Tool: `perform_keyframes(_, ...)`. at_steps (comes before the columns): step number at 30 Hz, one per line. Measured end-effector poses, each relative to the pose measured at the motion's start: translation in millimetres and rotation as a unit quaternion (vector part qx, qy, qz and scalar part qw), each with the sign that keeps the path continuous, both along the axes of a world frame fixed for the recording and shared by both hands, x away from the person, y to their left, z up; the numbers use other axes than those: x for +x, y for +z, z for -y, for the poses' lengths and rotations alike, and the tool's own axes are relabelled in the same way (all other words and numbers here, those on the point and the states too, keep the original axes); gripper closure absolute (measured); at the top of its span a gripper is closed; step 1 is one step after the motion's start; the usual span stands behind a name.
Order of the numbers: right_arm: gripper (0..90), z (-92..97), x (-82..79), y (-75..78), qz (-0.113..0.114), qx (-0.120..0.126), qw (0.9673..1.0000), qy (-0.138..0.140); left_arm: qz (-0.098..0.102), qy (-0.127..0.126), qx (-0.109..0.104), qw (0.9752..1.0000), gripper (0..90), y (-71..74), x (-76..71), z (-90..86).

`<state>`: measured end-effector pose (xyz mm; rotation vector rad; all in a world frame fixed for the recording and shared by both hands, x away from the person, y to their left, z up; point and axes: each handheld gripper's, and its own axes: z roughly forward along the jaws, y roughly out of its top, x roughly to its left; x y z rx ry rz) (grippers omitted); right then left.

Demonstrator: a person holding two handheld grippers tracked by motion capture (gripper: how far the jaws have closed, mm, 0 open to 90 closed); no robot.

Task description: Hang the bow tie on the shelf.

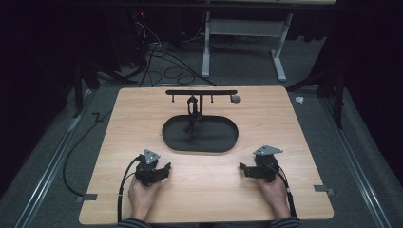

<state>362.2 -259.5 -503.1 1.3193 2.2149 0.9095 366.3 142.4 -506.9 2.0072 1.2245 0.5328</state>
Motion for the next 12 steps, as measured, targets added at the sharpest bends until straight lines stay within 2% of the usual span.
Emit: perform_keyframes(12,20.5,0.0,-0.1,0.0,-0.001,0.000,1.0000,-0.001,-0.002,0.000,0.001,1.0000,35.0,-0.1,-0.8,1.2)
